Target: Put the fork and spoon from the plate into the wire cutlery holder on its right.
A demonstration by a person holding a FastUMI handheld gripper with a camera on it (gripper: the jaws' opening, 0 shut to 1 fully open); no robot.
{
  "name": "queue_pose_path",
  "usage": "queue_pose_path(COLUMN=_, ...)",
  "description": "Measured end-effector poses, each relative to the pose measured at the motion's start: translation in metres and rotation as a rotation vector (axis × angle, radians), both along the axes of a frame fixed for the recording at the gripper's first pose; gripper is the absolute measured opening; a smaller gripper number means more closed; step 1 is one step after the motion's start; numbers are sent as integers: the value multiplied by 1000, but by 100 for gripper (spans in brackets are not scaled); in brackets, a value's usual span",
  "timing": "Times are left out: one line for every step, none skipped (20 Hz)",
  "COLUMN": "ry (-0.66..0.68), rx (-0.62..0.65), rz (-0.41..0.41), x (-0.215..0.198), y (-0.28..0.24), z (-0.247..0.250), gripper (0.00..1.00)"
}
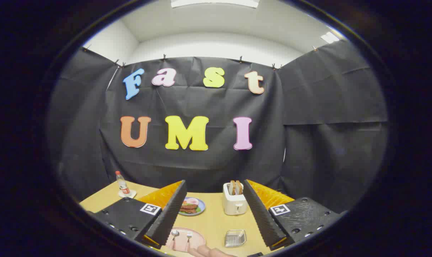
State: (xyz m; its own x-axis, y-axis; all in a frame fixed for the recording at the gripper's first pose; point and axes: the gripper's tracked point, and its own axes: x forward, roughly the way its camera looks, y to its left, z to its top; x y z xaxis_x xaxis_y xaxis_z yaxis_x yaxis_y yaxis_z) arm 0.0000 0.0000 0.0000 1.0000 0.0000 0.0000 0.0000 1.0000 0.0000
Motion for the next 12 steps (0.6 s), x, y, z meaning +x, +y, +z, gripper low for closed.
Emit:
queue_pose_path(ry=4, rx=7, rz=13, x=-2, y=5, z=3, gripper=95)
queue_pose_path(ry=3, rx=11, rz=18, x=-4, y=9, z=6, gripper=95)
queue_pose_path(ry=-4, rx=9, rz=15, x=-6, y=9, z=9, gripper=95)
queue_pose_path(ry=-8, rx=6, rz=10, x=-8, y=8, z=11, gripper=95)
queue_pose_path(ry=-2, rx=2, rz=8, x=-9, y=8, z=10, gripper=95)
queue_pose_path(ry=6, rx=0, rz=11, x=-10, y=9, z=6, gripper=95)
queue_pose_path(ry=17, rx=-1, rz=5, x=-11, y=8, z=4, gripper=95)
queue_pose_path(ry=27, rx=1, rz=0, x=-12, y=6, z=3, gripper=95)
queue_pose_path(ry=34, rx=5, rz=0, x=-12, y=5, z=3, gripper=95)
queue_pose_path(ry=44, rx=5, rz=-3, x=-11, y=3, z=1, gripper=95)
queue_pose_path(ry=48, rx=4, rz=-8, x=-12, y=0, z=0, gripper=95)
queue_pose_path(ry=50, rx=4, rz=-11, x=-12, y=-3, z=0, gripper=95)
